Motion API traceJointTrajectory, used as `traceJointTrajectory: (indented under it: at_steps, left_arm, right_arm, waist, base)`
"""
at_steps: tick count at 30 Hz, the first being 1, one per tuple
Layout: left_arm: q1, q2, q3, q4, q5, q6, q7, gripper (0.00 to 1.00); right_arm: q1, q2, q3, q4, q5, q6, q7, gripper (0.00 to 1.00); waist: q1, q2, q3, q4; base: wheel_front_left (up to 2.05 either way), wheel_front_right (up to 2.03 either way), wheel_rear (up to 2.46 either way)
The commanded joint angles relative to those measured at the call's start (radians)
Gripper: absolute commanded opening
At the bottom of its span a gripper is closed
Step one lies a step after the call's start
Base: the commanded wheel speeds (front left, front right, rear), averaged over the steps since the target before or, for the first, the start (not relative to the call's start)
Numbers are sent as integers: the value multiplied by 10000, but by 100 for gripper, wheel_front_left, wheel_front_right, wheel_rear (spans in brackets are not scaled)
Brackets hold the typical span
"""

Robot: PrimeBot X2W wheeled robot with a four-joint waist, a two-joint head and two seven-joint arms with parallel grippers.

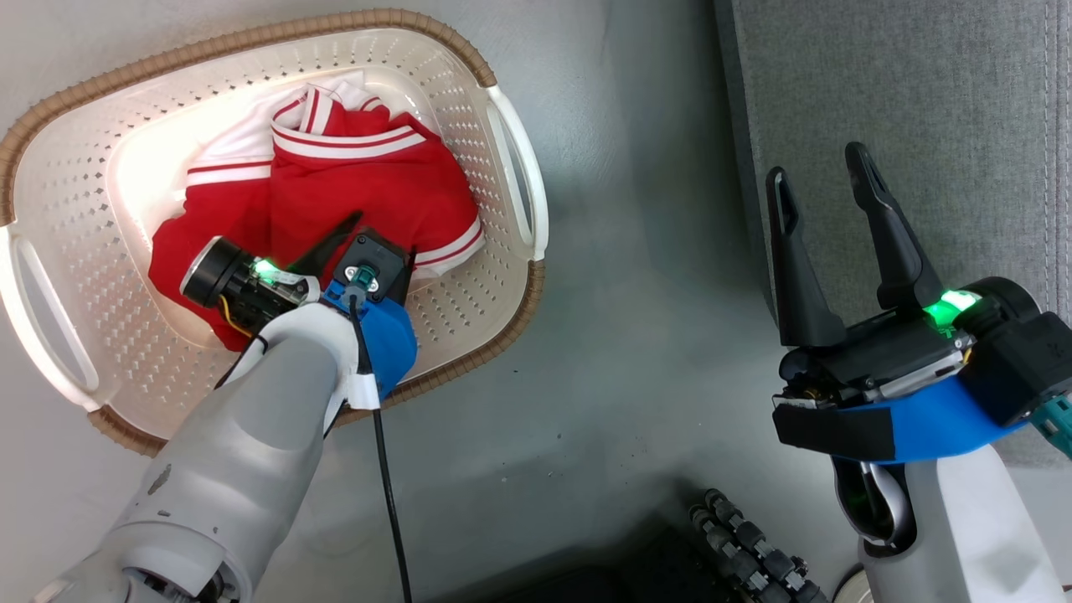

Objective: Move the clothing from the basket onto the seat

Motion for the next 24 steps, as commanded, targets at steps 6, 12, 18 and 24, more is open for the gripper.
traceJointTrajectory:
  at_steps: [6,12,18,24]
  left_arm:
    - [-245,-43,-173,284,41,100,300,93]
    - [-276,-72,-238,375,-61,-72,437,0]
    - [-323,-90,-256,415,-150,-134,326,0]
    - [-343,-121,-203,440,-321,-191,238,0]
  right_arm:
    - [81,5,12,-16,68,1,-84,100]
    - [73,5,34,28,123,1,-75,100]
    - [-6,5,16,60,118,1,-93,100]
    - [-113,5,24,131,98,1,-107,100]
  waist:
    - [0,0,9,21]
    - [0,0,-4,34]
    - [0,0,-43,31]
    - [0,0,-140,70]
  base:
    - [0,0,0]
    - [0,0,0]
    - [0,0,0]
    - [0,0,0]
